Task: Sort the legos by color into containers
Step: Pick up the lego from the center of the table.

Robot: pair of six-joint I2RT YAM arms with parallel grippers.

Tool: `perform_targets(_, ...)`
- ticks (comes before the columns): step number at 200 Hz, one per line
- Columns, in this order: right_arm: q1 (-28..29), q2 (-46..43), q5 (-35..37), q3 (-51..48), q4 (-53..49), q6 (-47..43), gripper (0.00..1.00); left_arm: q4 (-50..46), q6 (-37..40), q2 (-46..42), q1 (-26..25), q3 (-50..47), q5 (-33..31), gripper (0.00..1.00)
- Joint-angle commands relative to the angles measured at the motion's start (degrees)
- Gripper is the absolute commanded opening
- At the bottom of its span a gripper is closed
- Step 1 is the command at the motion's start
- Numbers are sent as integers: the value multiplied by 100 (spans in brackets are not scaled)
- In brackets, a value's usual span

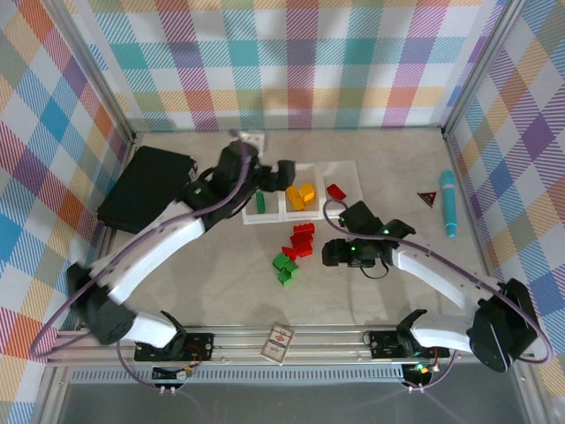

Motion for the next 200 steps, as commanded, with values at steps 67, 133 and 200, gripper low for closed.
perform_targets(67, 671, 1419, 1070, 1165, 264, 787, 76, -850, -1209, -3078, 96, -3458, -779, 100)
perform_targets(133, 886, 2522, 1187, 1843, -35, 433, 65, -1165, -1392, -3837, 92, -3849, -854, 100)
perform_targets(200, 1085, 3181, 1288, 2174, -215, 195, 65, -1229, -1559, -3981, 96, -4024, -874, 100)
